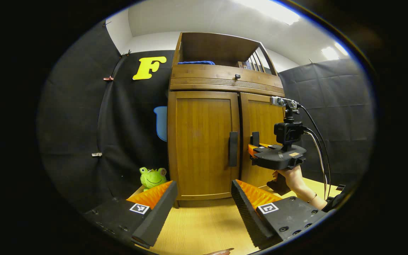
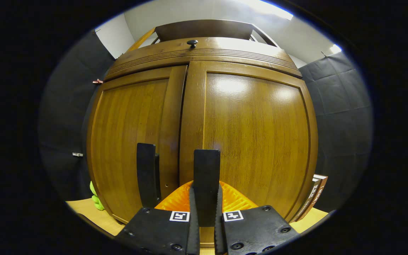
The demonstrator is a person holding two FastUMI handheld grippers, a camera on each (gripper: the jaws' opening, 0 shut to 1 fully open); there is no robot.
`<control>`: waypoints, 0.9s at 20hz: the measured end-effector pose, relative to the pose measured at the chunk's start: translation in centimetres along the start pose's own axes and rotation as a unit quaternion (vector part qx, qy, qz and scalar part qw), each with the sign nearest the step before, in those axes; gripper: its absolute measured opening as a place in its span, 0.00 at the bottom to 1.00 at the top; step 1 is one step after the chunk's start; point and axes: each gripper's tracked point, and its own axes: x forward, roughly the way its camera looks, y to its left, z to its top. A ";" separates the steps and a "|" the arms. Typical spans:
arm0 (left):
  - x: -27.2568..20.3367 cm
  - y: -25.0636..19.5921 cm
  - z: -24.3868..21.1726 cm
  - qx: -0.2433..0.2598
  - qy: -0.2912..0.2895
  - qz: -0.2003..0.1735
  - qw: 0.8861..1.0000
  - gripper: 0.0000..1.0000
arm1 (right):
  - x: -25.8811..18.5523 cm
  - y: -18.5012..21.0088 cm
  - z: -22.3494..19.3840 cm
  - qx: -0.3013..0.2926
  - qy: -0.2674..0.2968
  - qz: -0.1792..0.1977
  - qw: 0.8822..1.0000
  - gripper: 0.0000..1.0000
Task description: Open the right door of the double-door shoe cabinet with the right hand, and open the left door with the left hand.
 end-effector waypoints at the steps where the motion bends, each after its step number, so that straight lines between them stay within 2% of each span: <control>1: -0.3 -0.2 0.0 0.000 -0.002 -0.001 1.000 0.95 | -0.7 -0.1 0.1 0.004 0.004 0.007 1.000 0.20; 11: -0.9 -4.2 1.2 -0.007 -0.017 -0.031 0.999 0.95 | -7.1 -2.1 1.5 0.013 0.009 0.049 0.999 0.20; 12: -0.9 -4.7 1.4 -0.008 -0.019 -0.035 0.999 0.95 | -7.7 -2.4 1.6 0.016 0.011 0.053 0.998 0.24; 13: -0.9 -5.2 1.5 -0.010 -0.021 -0.040 0.999 0.95 | -8.3 -2.7 1.8 0.018 0.012 0.056 0.998 0.15; 18: -0.4 -8.4 1.7 -0.012 -0.023 -0.071 0.997 0.96 | -11.4 -4.7 2.6 0.022 0.014 0.063 0.998 0.15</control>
